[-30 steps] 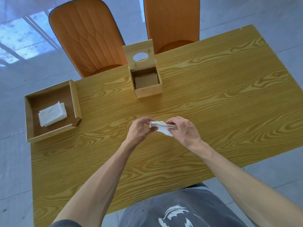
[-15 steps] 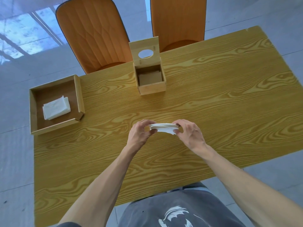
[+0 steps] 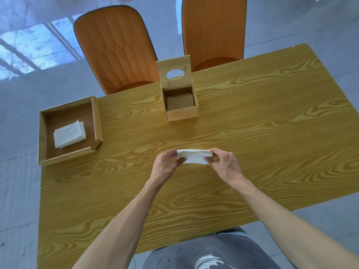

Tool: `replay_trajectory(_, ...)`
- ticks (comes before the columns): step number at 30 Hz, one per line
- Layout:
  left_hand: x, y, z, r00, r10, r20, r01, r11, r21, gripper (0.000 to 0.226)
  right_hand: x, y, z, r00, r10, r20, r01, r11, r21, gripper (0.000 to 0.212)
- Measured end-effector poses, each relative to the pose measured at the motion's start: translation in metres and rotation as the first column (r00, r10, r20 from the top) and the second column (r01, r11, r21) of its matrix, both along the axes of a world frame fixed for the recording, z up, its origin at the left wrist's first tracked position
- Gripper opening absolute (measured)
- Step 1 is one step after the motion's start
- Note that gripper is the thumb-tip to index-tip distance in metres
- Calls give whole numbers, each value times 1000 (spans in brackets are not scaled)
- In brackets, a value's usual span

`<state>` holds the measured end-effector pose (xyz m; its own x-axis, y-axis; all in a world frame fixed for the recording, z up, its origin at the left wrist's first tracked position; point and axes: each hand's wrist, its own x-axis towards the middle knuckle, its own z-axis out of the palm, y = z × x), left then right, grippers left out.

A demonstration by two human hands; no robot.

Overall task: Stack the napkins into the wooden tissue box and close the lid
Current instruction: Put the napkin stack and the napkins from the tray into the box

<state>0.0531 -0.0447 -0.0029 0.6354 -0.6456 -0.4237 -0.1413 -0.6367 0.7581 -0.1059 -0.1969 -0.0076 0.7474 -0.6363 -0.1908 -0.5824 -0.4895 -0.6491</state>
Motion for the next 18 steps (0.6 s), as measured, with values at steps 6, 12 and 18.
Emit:
replay_trajectory(6,26,-27,28,978,189,-88,-202,965,-166,24,36,-23,28,995,-58,80,52,995,86,25)
replay_trajectory(12,59,-60,61,947,317,46,-302,933,-194,34,94,-52,63,977,-97,192,77,991,110,20)
replay_trajectory(18,93,-93,81,925,296,238,-292,955,-53,38,150,-76,72,991,-79,112,76,997,27,23)
